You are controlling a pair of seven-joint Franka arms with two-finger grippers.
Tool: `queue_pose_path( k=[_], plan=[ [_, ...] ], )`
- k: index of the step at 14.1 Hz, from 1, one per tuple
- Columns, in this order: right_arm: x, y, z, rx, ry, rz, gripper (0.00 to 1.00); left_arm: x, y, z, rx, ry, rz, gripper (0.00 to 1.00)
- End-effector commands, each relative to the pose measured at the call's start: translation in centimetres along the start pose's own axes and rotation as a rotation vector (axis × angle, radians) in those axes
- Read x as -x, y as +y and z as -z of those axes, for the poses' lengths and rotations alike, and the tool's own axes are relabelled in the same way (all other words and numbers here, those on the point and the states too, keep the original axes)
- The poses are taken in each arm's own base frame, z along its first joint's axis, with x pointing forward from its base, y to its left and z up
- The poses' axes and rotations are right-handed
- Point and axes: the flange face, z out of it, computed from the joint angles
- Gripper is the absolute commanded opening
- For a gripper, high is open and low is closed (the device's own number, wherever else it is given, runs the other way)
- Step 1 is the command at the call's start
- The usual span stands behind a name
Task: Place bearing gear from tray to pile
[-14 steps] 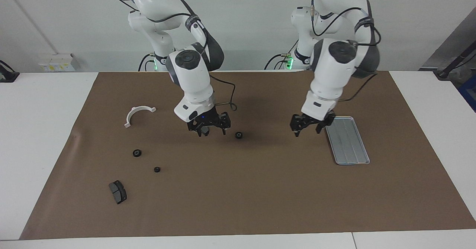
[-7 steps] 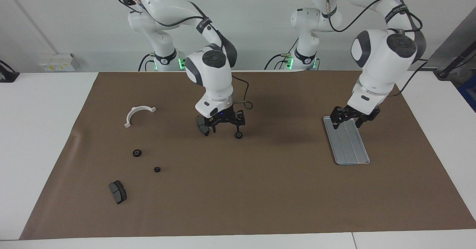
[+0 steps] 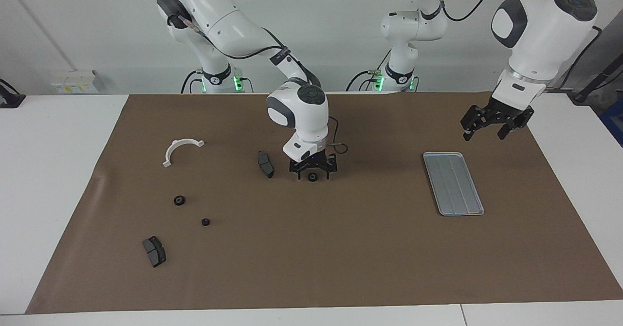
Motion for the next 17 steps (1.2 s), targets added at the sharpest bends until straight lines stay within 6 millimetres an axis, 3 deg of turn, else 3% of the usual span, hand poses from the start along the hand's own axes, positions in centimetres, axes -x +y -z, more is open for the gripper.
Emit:
queue_pose_path(
  k=[1,3,4,6,9,10,11,12,15,17],
  plan=[
    [0.7,0.0,-0.4,0.017,0.004,0.005,1.00,0.3,0.0,0.0,-0.014,0.003,-0.005,1.00],
    [0.8,0.0,-0.5,0.019,0.001,0.006,1.00,0.3,-0.3,-0.1,-0.015,0.000,0.000,1.00],
    [0.7,0.0,-0.5,0.015,0.004,0.004,0.92,0.3,-0.3,0.0,-0.015,0.003,0.001,1.00],
    [0.7,0.0,-0.5,0.017,0.003,-0.002,0.70,0.3,-0.2,0.1,-0.015,0.005,-0.005,1.00],
    [0.7,0.0,-0.4,0.017,0.003,-0.004,0.43,0.3,-2.0,0.1,-0.017,0.005,0.023,1.00],
    [0.6,0.0,-0.3,0.015,0.006,-0.005,0.31,0.3,-2.0,0.2,-0.017,0.008,0.021,1.00],
    [0.5,-0.1,-0.2,0.011,0.010,-0.009,0.10,0.3,-2.0,0.2,-0.019,0.012,0.018,1.00],
    [0.3,-0.1,0.0,0.006,0.015,-0.018,0.00,0.3,-2.1,0.1,-0.019,0.011,0.016,1.00],
    [-1.0,0.1,1.3,0.001,0.032,-0.028,0.00,0.7,-2.1,-0.1,-0.032,-0.001,-0.051,1.00],
    [-1.9,0.9,4.2,0.013,0.058,-0.048,0.00,1.0,-1.7,-0.5,-0.033,-0.009,-0.054,1.00]
  ],
)
